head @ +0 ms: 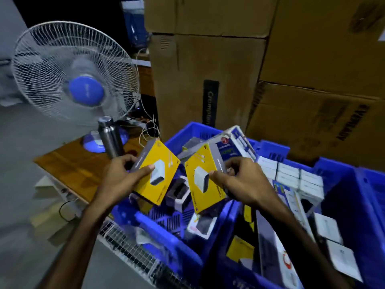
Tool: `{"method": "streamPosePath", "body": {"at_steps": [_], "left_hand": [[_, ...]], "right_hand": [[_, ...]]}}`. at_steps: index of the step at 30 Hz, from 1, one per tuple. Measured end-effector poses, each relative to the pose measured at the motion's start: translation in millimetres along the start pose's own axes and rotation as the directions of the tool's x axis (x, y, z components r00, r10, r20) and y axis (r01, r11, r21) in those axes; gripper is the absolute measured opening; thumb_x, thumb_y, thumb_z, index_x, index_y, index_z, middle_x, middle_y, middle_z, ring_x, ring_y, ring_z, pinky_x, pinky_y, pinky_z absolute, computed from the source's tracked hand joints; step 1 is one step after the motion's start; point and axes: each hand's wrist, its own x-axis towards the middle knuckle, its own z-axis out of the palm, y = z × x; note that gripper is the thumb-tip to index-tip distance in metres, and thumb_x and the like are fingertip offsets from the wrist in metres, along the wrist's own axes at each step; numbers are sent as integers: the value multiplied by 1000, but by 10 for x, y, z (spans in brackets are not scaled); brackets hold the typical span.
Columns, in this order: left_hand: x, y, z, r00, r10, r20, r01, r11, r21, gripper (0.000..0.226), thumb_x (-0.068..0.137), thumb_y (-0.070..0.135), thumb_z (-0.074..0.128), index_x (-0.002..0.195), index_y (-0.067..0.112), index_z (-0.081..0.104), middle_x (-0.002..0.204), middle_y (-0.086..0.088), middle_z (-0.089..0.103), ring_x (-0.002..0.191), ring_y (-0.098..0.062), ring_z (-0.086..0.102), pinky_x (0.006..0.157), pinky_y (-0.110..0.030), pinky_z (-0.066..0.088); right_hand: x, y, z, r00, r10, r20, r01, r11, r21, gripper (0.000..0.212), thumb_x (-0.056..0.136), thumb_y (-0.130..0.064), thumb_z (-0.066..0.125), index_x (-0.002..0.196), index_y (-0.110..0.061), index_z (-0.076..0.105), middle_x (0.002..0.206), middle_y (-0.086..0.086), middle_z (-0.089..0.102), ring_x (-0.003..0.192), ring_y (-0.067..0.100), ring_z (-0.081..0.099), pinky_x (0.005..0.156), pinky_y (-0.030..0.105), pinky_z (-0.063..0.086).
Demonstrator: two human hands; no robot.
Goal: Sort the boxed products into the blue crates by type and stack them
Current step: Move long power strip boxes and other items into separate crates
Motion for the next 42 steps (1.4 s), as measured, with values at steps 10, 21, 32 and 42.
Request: {"method": "streamPosePath", "body": {"at_steps": [10,21,32,42], "left_hand": [[393,-516,206,847,-165,505,-88,894,440,61,53,81,73,75,24,65,68,4,65,71,-14,65,66,-38,48],[324,-598,238,869,-45,492,-158,918,363,19,91,50,71,86,31,74,74,13,75,67,1,68,70,-37,57],[449,-595,497,918,50,393,-138,970,200,6,91,24,76,88,28,73,77,16,73,69,1,66,68,-29,49],[799,-123,1659,789,-321,525,-138,739,659,71,83,61,72,135,16,54,141,-15,56,126,-38,57,98,-44,52]], "right_hand": [[210,-152,743,904,181,388,45,861,-507,57,73,-67,66,108,-23,61,121,9,63,114,33,60,95,44,51],[329,216,743,750,111,652,190,908,-374,44,83,-3,52,111,-25,78,104,10,76,96,26,73,82,35,55],[496,502,754,825,75,561,345,718,-604,39,96,-28,65,134,-32,61,133,6,67,118,26,67,98,44,55],[458,499,1264,803,230,550,343,577,-741,50,110,-15,28,159,-7,24,155,28,37,138,44,48,106,52,42]]}}
